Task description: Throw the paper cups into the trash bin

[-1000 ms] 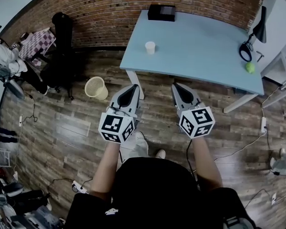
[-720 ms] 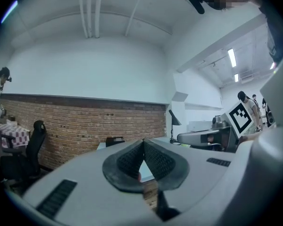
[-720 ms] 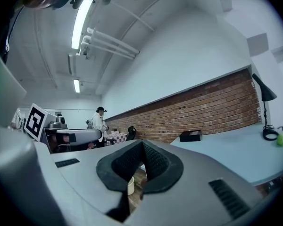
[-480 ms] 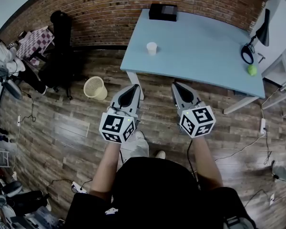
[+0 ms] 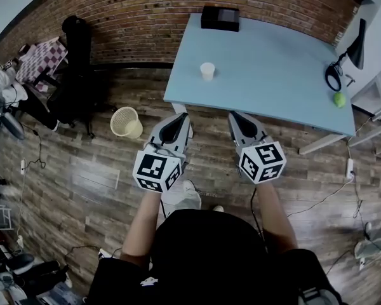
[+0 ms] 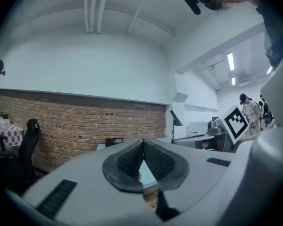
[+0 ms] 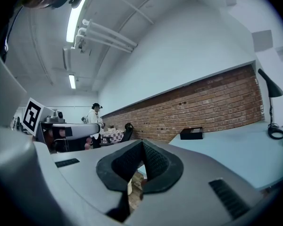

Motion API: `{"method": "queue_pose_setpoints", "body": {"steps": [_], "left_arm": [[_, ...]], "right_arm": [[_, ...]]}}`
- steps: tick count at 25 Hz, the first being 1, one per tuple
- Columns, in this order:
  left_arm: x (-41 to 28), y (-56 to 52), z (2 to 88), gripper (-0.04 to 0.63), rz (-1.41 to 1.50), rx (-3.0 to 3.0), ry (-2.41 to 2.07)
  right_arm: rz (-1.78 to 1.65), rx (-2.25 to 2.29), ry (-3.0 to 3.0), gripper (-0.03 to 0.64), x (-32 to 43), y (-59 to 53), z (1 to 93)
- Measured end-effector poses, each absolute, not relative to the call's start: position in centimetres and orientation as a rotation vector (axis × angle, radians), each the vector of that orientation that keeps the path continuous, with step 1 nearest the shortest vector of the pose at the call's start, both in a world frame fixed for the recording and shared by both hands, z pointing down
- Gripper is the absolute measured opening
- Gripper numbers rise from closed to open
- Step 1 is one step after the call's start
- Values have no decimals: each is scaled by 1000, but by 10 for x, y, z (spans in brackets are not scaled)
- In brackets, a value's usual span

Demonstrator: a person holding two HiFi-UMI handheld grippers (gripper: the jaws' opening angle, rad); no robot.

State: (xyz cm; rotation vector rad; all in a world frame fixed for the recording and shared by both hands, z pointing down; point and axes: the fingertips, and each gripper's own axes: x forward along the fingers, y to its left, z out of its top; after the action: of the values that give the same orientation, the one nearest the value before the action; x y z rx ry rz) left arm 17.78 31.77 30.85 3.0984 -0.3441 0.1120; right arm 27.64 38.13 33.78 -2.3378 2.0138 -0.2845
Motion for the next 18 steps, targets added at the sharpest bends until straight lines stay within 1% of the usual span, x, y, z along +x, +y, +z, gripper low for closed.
{"method": "queue_pose_setpoints", "body": {"steps": [18], "left_arm": [[194, 194, 314, 9, 81, 3074, -253]], "right_arm": [[-345, -2457, 1934, 5, 295, 266, 351]]}}
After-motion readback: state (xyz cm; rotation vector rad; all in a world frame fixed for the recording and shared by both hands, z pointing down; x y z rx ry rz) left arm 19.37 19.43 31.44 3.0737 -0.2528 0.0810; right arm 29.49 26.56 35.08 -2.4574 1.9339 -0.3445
